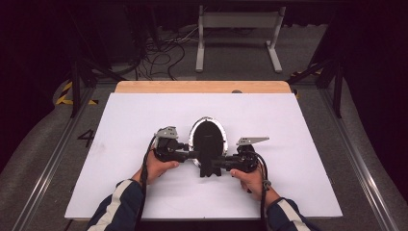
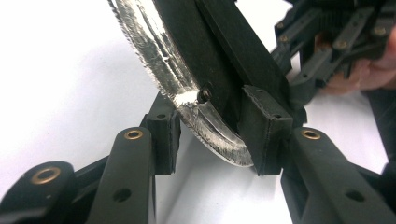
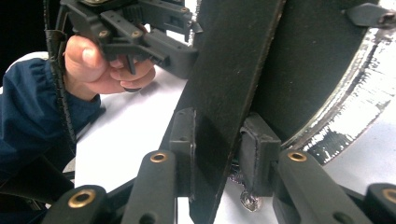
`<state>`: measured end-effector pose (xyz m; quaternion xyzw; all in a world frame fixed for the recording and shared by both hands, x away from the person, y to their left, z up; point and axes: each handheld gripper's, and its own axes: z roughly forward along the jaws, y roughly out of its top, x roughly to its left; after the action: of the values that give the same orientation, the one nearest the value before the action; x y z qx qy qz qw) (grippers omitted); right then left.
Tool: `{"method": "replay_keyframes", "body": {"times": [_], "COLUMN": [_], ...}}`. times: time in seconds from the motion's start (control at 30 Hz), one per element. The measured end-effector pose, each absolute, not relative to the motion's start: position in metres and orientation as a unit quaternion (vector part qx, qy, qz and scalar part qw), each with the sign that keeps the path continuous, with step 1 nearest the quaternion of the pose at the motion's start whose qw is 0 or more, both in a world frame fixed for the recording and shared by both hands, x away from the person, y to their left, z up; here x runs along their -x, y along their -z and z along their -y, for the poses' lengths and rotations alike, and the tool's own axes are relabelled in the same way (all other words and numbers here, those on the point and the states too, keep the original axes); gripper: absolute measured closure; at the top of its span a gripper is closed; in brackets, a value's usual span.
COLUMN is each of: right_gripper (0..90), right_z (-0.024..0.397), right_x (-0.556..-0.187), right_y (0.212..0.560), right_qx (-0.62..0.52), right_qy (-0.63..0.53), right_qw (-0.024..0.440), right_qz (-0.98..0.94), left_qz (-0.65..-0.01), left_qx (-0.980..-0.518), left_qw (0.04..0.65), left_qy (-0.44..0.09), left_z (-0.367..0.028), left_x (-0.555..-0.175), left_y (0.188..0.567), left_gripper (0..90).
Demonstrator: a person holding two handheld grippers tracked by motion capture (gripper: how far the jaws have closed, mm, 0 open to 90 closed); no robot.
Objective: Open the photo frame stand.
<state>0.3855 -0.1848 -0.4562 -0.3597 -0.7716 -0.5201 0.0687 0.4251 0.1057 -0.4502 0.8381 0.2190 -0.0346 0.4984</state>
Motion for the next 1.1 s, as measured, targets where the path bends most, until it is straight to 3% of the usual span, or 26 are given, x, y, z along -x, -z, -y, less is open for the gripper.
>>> {"method": "replay_keyframes", "body": {"times": [0.33,1.1], "right_gripper": [76.3,77.0], "right_z": [0.186,0.18], "right_x": [-0.382,-0.372], "right_y": [0.451,0.44], "right_qx": [0.355,0.325], "right_qy": [0.515,0.517], "right_qw": [0.058,0.044], "right_qz": [0.778,0.79], "left_qz": [-0.188,-0.156], "left_qx": [-0.857,-0.863], "left_qw": [0.479,0.445], "left_qy": [-0.019,-0.18], "left_z": [-0.099,-0.097], "left_x": [-0.411,-0.395], "left_y": [0.437,0.425], "left_gripper": [62.3,70.8]}}
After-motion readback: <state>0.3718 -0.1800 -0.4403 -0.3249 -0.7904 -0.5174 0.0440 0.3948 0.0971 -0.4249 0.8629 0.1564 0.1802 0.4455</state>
